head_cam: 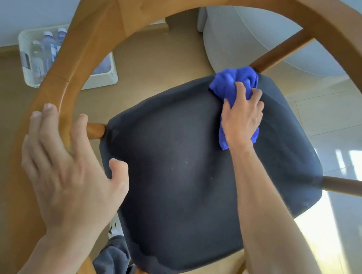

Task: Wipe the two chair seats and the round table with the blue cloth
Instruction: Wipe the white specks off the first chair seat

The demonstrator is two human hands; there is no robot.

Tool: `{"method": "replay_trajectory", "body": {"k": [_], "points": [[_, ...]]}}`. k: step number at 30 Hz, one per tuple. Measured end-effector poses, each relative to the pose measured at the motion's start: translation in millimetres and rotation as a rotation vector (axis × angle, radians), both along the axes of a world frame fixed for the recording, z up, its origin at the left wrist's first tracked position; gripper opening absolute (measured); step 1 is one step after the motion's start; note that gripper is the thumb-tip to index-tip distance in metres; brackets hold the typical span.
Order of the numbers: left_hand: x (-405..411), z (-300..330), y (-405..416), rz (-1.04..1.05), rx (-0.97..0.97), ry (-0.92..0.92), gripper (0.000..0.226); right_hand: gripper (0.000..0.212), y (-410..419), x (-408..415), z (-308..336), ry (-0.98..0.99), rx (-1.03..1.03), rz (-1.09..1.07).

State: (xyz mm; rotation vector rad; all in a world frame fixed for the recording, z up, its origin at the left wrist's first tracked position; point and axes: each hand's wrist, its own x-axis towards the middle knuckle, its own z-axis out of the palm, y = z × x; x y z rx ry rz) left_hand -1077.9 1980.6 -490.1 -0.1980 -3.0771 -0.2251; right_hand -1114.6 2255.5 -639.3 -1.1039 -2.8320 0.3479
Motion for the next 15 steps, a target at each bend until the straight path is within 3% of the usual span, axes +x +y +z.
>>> {"method": "replay_trajectory", "body": {"k": [4,11,15], "points": [[1,1,10,0.013,0.062,-0.022,0.063,0.040,32,41,3,-0.025,-0.028,-0.158],[-5,-8,2,0.061,-0.012,-0.279,0.080,0.040,69,137,8,-0.027,-0.071,-0.291],[10,-3,22,-0.066,0.099,-0.165,0.064,0.041,85,185,12,-0.067,-0.076,-0.320]]}}
